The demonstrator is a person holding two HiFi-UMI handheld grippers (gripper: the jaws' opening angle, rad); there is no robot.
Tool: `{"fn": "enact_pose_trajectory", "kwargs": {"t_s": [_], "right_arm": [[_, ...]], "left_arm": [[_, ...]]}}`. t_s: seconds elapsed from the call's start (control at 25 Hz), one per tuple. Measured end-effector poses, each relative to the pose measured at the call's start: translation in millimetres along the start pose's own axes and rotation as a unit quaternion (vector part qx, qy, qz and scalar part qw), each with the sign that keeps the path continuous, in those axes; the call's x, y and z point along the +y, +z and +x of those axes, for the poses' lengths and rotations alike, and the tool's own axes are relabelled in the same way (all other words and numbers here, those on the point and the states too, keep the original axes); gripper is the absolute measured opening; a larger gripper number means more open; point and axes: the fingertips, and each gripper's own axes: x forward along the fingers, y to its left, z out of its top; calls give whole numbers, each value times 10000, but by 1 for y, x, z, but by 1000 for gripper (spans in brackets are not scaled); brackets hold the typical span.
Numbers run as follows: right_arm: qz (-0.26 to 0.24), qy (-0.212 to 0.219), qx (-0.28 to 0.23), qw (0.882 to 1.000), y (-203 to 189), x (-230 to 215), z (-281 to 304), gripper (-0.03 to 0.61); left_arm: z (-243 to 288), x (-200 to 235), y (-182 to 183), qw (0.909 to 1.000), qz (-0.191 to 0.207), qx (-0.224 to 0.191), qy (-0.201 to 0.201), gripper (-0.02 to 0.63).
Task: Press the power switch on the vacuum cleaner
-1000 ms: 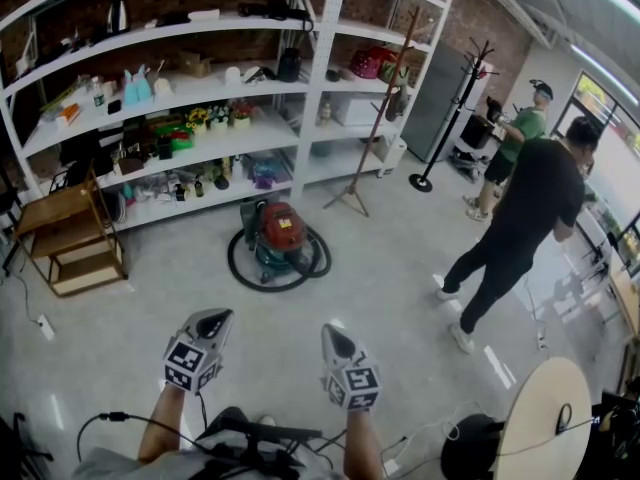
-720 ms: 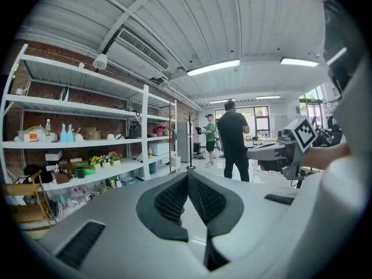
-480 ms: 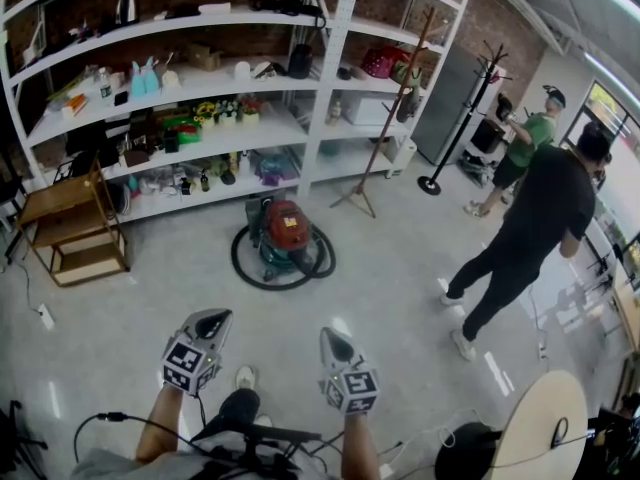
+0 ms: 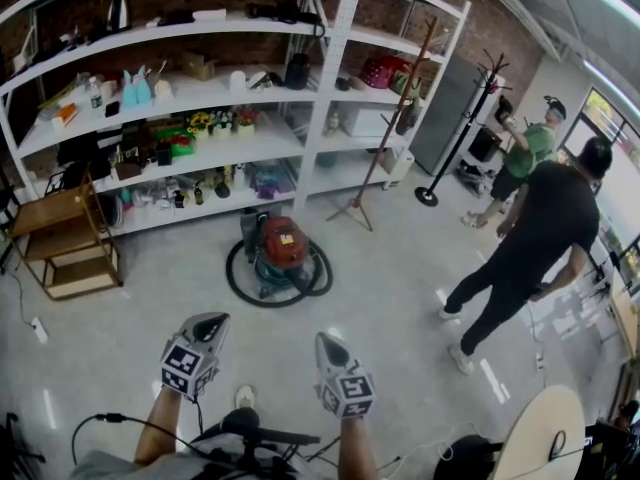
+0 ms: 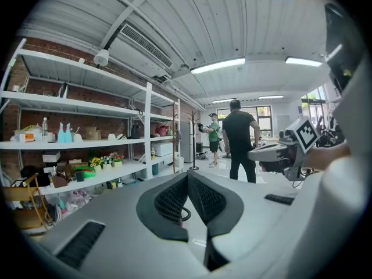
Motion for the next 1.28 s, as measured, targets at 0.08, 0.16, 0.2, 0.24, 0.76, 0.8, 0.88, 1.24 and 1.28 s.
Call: {"fn": "enact_pose_trajectory", "kwargs": {"t_s": [0.08, 0.16, 0.2, 0.24, 0.76, 0.8, 0.88, 1.24, 1.28], "right_arm": [[-5, -12, 12, 10000, 4, -4, 16, 12], [-20, -16, -4, 10000, 11, -7, 30, 12], [-21, -13, -13, 10000, 14, -9, 36, 12], [-20, -6, -11, 10000, 16, -10, 43, 12], [-75, -4, 23, 10000, 36, -11, 122, 11], [-62, -15, 18, 10000, 39, -11, 127, 11], [-62, -40, 44, 10000, 41, -12, 136, 12], [-138, -76, -63, 9999, 51, -18, 166, 12], [-132, -78, -78, 9999, 53, -20, 169, 12]], "left_arm": [[11, 13, 4, 10000, -6, -16, -7, -8], [21, 24, 6, 10000, 17, -12, -32, -8], [25, 29, 5, 10000, 37, 2, -52, -8], [29, 35, 5, 10000, 55, 15, -63, -8], [66, 110, 12, 10000, 9, 19, -31, -8], [68, 115, 16, 10000, 10, -9, -25, -8], [73, 123, 23, 10000, 10, -66, -30, -8], [94, 147, 20, 10000, 17, -58, -76, -8], [97, 149, 18, 10000, 24, -46, -82, -8]]}}
